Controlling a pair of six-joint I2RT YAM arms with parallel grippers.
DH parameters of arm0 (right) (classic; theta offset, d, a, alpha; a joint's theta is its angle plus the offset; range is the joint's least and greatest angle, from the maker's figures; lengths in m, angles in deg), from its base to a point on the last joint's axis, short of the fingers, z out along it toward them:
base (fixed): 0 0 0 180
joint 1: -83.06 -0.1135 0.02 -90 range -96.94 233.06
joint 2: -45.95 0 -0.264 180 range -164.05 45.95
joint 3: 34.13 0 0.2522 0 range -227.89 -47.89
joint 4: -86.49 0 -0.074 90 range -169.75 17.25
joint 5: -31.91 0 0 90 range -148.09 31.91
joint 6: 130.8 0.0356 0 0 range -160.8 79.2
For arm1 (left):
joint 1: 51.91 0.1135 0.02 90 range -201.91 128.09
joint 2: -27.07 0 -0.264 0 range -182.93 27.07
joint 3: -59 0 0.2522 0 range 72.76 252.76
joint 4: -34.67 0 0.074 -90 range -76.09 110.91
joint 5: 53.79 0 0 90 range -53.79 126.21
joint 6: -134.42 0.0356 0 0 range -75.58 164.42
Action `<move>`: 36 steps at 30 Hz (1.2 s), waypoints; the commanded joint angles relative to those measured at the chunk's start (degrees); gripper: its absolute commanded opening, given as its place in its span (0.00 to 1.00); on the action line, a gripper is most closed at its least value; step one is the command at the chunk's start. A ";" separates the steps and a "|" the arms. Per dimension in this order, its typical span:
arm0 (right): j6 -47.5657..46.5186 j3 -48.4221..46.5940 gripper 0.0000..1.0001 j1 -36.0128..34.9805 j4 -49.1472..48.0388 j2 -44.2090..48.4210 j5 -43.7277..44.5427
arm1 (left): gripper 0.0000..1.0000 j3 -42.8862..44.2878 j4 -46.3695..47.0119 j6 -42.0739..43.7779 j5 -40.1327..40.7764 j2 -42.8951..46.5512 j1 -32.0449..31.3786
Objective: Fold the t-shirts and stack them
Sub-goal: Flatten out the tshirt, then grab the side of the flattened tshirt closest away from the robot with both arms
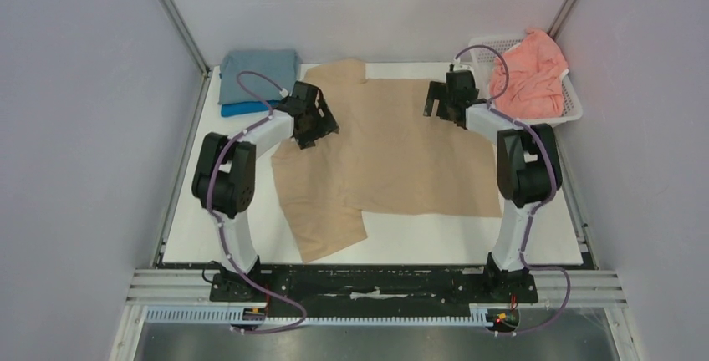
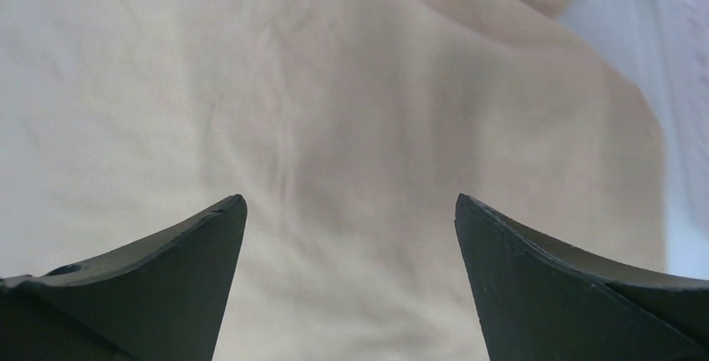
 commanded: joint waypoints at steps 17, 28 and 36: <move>4.79 50.11 0.98 -8.04 -0.04 56.58 9.73 | 0.86 -43.25 -28.26 -13.40 14.30 59.25 -33.65; 4.84 53.96 0.98 -7.95 0.44 60.69 14.99 | 0.60 -49.91 -26.21 -16.92 7.51 56.30 -37.51; 5.22 54.59 0.98 -7.95 0.72 62.17 16.35 | 0.51 -50.92 -20.60 -16.27 8.53 52.41 -37.66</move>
